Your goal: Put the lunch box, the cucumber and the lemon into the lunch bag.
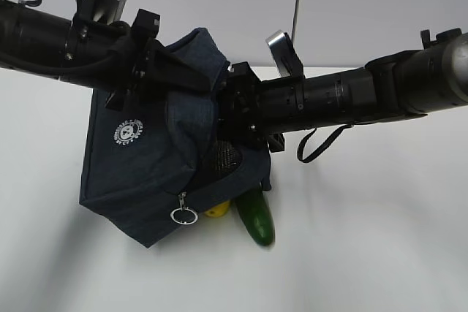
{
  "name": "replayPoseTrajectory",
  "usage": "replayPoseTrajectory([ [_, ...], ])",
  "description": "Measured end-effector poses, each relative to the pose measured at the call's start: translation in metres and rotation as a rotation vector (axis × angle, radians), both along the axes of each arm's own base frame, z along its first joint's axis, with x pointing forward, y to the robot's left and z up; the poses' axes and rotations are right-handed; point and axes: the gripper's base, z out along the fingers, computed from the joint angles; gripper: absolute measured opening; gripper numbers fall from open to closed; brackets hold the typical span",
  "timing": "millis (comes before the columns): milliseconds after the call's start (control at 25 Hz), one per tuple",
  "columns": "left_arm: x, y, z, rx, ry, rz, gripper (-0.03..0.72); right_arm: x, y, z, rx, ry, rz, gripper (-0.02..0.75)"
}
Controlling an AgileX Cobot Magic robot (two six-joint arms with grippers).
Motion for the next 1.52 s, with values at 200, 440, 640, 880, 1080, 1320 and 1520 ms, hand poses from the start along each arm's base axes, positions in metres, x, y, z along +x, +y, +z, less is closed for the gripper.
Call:
replayPoseTrajectory([
  [200, 0.0, 0.0, 0.0, 0.0, 0.0, 0.0, 0.002, -0.0002, 0.0001, 0.0001, 0.002, 0.0, 0.002, 0.35],
  [440, -0.0009, -0.0004, 0.0004, -0.004, -0.003, -0.013, 0.002, -0.0008, 0.0003, 0.0002, 0.002, -0.001, 0.009, 0.35],
  [640, -0.0026, -0.0011, 0.0011, -0.013, -0.001, -0.032, 0.002, -0.0022, 0.0006, -0.0001, -0.002, -0.004, 0.027, 0.35],
  [880, -0.0032, -0.0012, 0.0012, -0.015, 0.0, -0.039, 0.002, -0.0038, 0.0006, -0.0011, -0.015, -0.009, 0.049, 0.35],
  [1080, -0.0031, -0.0012, 0.0013, -0.014, -0.011, -0.043, 0.002, -0.0044, 0.0004, -0.0021, -0.028, -0.012, 0.057, 0.35],
  [1320, -0.0025, -0.0015, 0.0021, -0.025, -0.013, -0.037, 0.002, -0.0058, 0.0002, -0.0036, -0.048, -0.018, 0.076, 0.35],
  [1520, -0.0036, -0.0045, 0.0025, -0.038, -0.008, -0.044, 0.002, -0.0054, 0.0003, -0.0031, -0.046, -0.018, 0.074, 0.35],
])
